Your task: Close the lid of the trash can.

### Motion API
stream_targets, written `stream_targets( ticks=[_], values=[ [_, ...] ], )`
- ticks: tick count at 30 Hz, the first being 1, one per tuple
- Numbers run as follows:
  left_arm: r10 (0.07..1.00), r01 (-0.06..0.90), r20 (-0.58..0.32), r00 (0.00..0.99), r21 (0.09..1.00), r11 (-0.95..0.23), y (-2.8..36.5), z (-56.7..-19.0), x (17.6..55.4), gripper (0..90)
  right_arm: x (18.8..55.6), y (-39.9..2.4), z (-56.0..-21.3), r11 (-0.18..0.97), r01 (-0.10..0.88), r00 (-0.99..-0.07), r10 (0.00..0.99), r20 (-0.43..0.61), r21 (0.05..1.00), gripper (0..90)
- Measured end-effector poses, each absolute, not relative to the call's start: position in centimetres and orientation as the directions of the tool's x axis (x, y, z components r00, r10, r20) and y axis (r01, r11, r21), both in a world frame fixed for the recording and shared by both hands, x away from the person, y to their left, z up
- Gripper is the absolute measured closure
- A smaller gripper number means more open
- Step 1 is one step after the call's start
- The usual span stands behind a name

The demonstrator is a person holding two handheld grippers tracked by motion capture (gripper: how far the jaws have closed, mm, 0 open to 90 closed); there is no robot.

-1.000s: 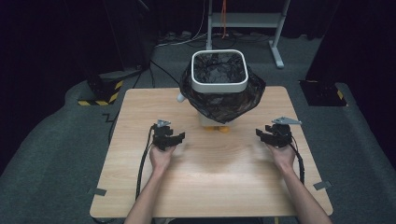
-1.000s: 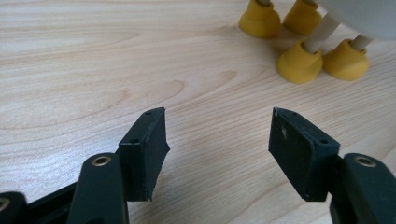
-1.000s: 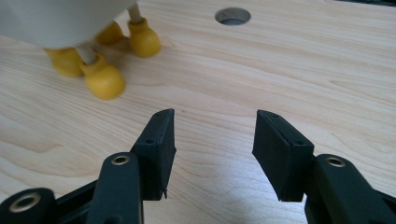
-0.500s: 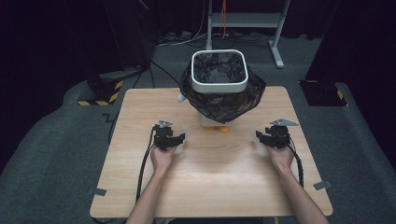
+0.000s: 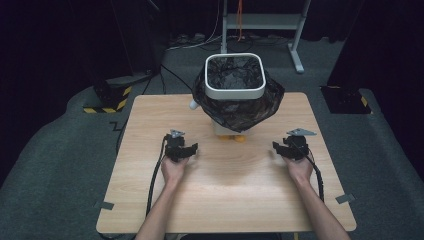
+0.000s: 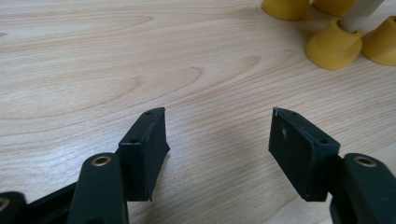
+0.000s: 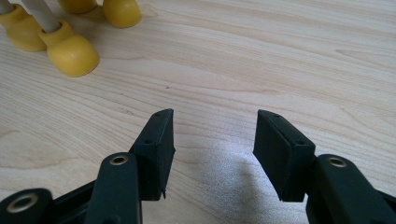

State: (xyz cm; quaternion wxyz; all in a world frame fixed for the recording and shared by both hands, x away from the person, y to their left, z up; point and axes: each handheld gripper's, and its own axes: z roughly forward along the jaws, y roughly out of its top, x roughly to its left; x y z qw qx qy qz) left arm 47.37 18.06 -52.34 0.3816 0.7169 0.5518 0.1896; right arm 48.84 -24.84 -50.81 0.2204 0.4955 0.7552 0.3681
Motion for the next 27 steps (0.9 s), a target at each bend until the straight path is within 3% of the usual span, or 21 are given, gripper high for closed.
stream_targets(
  ticks=[17,23,27],
  values=[
    [0.945,0.638,-0.125,0.303,0.763,-0.104,18.2,-52.6,47.3,34.9,49.0,-24.9,-52.3,0.277,0.594,-0.407,0.913,-0.014,0.755,42.2],
    [0.949,0.627,0.011,0.314,0.749,-0.216,16.9,-52.6,47.1,31.3,49.0,-25.1,-52.3,0.268,0.601,-0.391,0.920,-0.015,0.753,37.9],
    [0.952,0.632,0.003,0.307,0.747,-0.206,16.9,-52.6,47.2,31.4,48.9,-25.1,-52.3,0.269,0.601,-0.389,0.921,-0.019,0.753,36.9]
  ],
)
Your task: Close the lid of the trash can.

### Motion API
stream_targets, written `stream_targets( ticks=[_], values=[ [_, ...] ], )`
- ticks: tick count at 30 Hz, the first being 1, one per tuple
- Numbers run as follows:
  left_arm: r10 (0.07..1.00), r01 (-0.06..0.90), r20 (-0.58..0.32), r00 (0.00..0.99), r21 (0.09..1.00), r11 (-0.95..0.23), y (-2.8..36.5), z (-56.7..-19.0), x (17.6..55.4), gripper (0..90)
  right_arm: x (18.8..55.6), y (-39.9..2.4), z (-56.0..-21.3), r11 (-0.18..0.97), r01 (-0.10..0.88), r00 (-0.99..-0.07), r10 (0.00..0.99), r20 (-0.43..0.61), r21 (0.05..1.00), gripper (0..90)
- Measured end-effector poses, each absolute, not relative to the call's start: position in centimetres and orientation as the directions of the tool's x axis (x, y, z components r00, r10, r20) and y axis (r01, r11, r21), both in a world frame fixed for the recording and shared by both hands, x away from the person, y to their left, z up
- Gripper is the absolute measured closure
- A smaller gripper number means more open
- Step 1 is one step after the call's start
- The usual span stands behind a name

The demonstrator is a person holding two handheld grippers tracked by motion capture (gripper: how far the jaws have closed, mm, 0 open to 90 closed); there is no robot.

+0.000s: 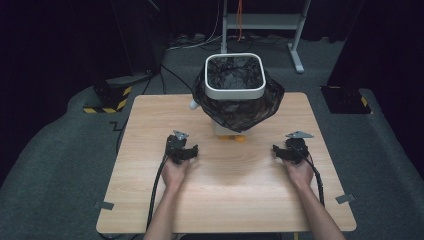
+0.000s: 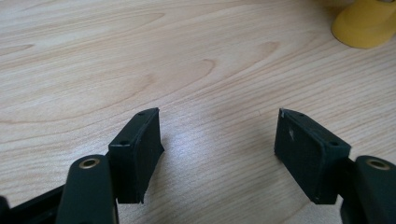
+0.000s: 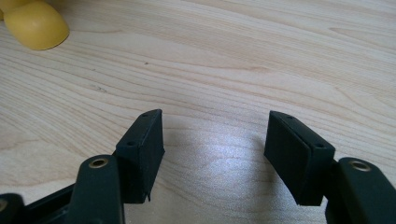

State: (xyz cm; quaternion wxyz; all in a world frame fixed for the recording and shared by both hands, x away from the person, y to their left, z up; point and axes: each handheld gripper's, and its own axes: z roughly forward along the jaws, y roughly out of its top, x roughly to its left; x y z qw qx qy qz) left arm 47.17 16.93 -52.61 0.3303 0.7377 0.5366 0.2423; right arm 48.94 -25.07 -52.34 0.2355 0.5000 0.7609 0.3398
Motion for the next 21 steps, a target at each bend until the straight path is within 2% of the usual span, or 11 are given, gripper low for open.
stream_targets(
  ticks=[14,18,21],
  values=[
    [0.951,0.632,0.001,0.311,0.747,-0.207,16.95,-52.61,47.18,30.0,48.73,-24.77,-52.31,0.287,0.591,-0.379,0.924,-0.055,0.754,33.8],
    [0.951,0.632,0.001,0.311,0.746,-0.208,16.94,-52.61,47.18,29.8,48.74,-24.70,-52.33,0.282,0.596,-0.357,0.932,-0.066,0.752,27.0],
    [0.950,0.632,0.002,0.312,0.746,-0.209,16.93,-52.61,47.18,29.6,48.93,-24.97,-52.37,0.258,0.616,-0.351,0.936,-0.033,0.744,23.0]
  ],
)
